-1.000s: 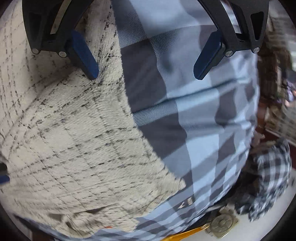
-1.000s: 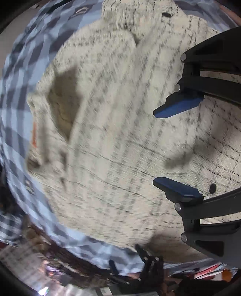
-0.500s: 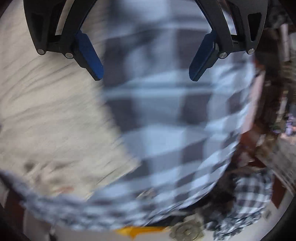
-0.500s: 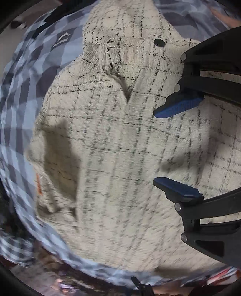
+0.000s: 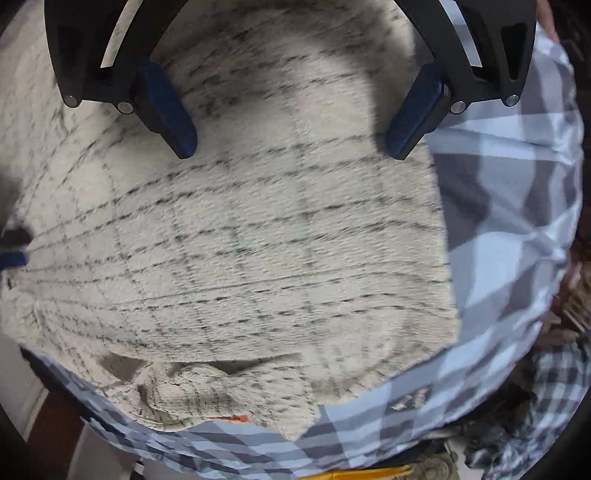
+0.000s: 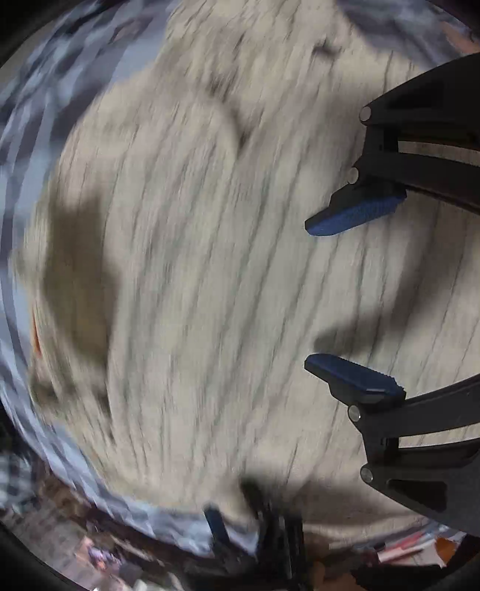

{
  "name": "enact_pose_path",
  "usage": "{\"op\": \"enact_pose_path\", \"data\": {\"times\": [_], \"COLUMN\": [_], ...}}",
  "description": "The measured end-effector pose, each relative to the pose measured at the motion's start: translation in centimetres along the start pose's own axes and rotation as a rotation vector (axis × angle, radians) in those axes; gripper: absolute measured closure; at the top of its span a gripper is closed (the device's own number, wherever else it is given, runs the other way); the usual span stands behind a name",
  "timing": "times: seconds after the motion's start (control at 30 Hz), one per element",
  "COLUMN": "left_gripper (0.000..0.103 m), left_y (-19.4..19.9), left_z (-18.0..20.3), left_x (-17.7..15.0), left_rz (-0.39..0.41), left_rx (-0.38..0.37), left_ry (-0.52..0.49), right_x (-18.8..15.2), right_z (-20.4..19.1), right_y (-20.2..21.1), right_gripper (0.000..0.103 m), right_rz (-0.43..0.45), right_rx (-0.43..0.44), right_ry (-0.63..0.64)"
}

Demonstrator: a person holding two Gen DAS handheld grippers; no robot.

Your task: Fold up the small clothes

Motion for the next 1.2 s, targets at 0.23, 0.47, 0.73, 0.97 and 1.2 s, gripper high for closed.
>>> {"op": "enact_pose_path", "data": {"times": [0.23, 0.47, 0.73, 0.97, 1.2], "left_gripper": [0.001, 0.0, 0.0, 0.0, 0.0], "left_y": [5.4, 16.3, 21.2, 18.7, 15.5], "left_z": [-1.7, 0.0, 1.2, 2.0, 1.7], "left_x": [-1.3, -5.9, -10.1, -11.9, -10.8], "left_rz": [0.015, -0.002, -0.054, -0.126, -0.201], "left_rx": [0.052, -0.025, -0.109, -0.048, -0.057], "left_ry": [0.033, 0.114, 0.159, 0.103, 0.122], "right_x": [-3.0, -6.6, -4.5, -5.4, -5.3], "right_z": [11.1, 20.0, 29.7, 36.4, 43.0], "right_y": [6.7, 12.7, 20.9, 12.2, 5.3], "right_gripper": [0.04, 0.04, 0.03, 0.009, 0.009], "right_rz": [0.114, 0.214, 0.405, 0.427, 0.358], "right_rx": [0.148, 0.201, 0.102, 0.072, -0.063], "right_ry": [-0.306, -0.646, -0.834, -1.028, -1.089]}}
Point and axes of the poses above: each gripper's, at about its wrist camera, not at the fingertips, and y roughly against the way its jaws point, z to its right, x to its top, the point moved 8 cm from there along -y, roughly the way its jaws point, and after that the axes turned 5 degrees about -z, right-handed, at the moved point
